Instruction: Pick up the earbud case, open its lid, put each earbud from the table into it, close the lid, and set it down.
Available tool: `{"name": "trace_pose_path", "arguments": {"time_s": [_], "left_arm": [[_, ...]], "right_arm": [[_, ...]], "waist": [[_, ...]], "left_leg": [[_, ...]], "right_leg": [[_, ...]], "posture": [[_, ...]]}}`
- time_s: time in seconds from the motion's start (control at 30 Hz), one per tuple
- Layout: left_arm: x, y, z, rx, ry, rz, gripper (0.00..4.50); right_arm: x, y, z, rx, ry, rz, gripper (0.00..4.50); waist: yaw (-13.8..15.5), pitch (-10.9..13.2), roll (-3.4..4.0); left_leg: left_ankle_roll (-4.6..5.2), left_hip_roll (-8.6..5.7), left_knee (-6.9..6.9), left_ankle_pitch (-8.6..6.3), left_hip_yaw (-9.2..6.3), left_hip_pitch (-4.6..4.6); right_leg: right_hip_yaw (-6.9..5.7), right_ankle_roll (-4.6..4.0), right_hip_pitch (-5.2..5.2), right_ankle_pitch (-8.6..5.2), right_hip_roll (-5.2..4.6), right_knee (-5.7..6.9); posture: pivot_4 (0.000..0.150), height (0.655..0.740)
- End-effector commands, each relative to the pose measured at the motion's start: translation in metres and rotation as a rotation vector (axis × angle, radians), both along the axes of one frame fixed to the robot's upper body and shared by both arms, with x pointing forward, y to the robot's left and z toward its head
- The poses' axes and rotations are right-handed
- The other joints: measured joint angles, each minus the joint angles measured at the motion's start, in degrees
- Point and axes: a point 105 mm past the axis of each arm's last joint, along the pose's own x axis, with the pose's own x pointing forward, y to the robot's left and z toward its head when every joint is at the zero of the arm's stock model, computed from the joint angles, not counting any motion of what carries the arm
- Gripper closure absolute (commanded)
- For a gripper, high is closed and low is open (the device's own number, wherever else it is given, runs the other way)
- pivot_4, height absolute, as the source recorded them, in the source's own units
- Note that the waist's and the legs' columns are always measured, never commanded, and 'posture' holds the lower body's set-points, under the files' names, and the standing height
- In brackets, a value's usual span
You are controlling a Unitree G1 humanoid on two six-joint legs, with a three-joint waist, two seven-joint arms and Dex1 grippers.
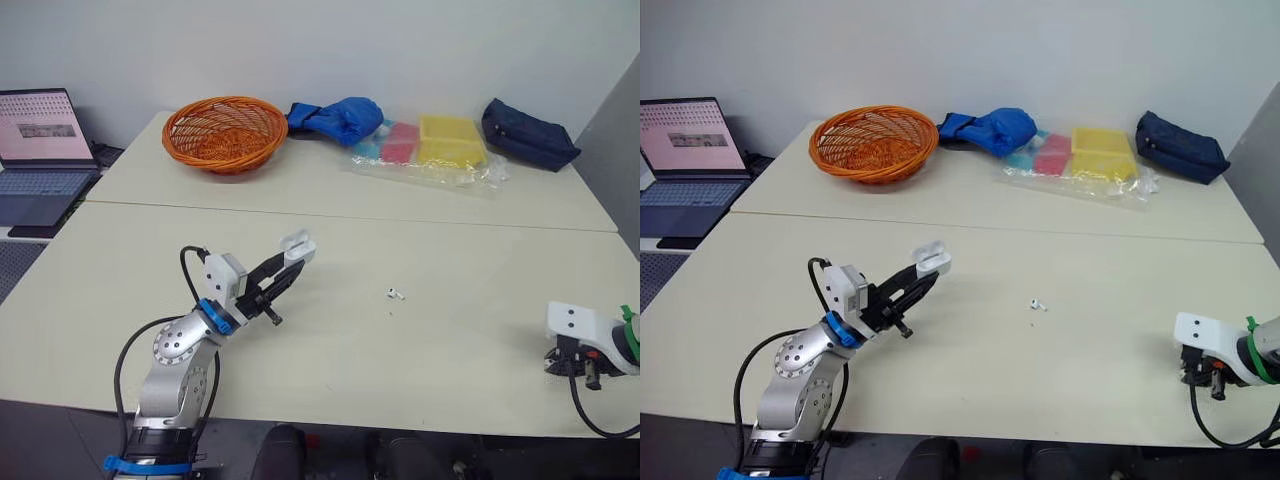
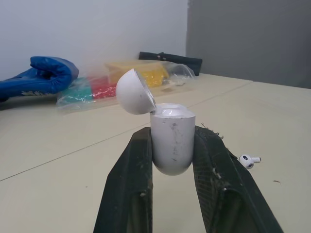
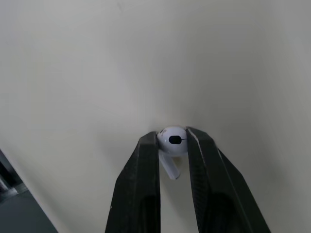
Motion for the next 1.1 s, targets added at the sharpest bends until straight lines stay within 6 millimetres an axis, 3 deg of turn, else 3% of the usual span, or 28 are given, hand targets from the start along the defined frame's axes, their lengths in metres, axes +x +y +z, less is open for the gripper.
{"name": "trace_pose_path", "arguments": {"time_s": [0.03, 0.13, 0.27, 0.37, 0.5, 0.63, 0.8, 1.1], "left_arm": [[0.004, -0.009, 0.018, -0.007, -0.077, -0.044, 3.73], [0.010, -0.014, 0.025, -0.032, -0.084, -0.053, 3.73], [0.023, -0.018, 0.039, -0.099, -0.090, -0.050, 3.73], [0.027, -0.024, 0.047, -0.107, -0.108, -0.078, 3.73], [0.031, -0.032, 0.056, -0.112, -0.133, -0.092, 3.73], [0.039, -0.038, 0.059, -0.124, -0.137, -0.099, 3.73], [0.040, -0.045, 0.058, -0.104, -0.159, -0.121, 3.73], [0.035, -0.049, 0.056, -0.128, -0.168, -0.141, 3.73]], "right_arm": [[0.020, 0.091, 0.073, 0.372, -0.195, 0.154, 4.09], [0.030, 0.142, 0.116, 0.639, -0.346, 0.160, 4.09], [0.032, 0.189, 0.147, 0.866, -0.434, 0.122, 4.09], [0.038, 0.215, 0.176, 1.045, -0.531, 0.095, 4.09], [0.039, 0.232, 0.196, 1.197, -0.590, 0.075, 4.09], [0.050, 0.251, 0.185, 1.179, -0.660, 0.048, 4.09], [0.058, 0.260, 0.175, 1.159, -0.664, 0.028, 4.09], [0.076, 0.251, 0.154, 1.081, -0.706, -0.085, 4.09]], "waist": [[-0.95, 0.23, 0.26], [-0.90, 0.20, 0.20], [0.21, 0.20, 0.20], [0.52, 0.20, 0.24], [0.64, 0.19, 0.24], [0.61, 0.19, 0.24], [0.50, 0.19, 0.25], [0.51, 0.19, 0.25]], "left_leg": [[-0.03, -0.02, 0.11, -0.03, -0.14, -0.02], [-0.03, -0.11, 0.07, -0.01, -0.34, 0.02], [-0.04, 0.04, 0.00, -0.01, -0.39, -0.10], [-0.04, 0.01, 0.01, -0.02, -0.29, -0.49], [-0.04, -0.02, 0.06, -0.02, -0.26, -0.87], [-0.03, -0.02, 0.06, -0.01, -0.25, -0.88], [-0.01, 0.01, 0.11, 0.00, -0.26, -0.86], [-0.01, 0.03, 0.10, 0.00, -0.26, -0.87]], "right_leg": [[0.07, 0.22, -0.08, 0.27, 0.11, 0.09], [-0.05, 0.26, -0.06, 0.30, 0.25, 0.23], [-0.14, 0.13, -0.07, 0.16, 0.34, 0.23], [-0.11, 0.15, -0.43, 0.16, 0.35, 0.26], [-0.09, 0.23, -0.79, 0.21, 0.31, 0.26], [-0.10, 0.24, -0.81, 0.21, 0.32, 0.27], [-0.08, 0.23, -0.83, 0.23, 0.37, 0.35], [-0.07, 0.23, -0.84, 0.23, 0.39, 0.33]], "posture": [[0.150, 0.7400], [0.150, 0.7400], [0.150, 0.7400], [0.150, 0.7400], [0.150, 0.7400], [0.150, 0.7400], [0.150, 0.7400], [0.150, 0.7400]]}}
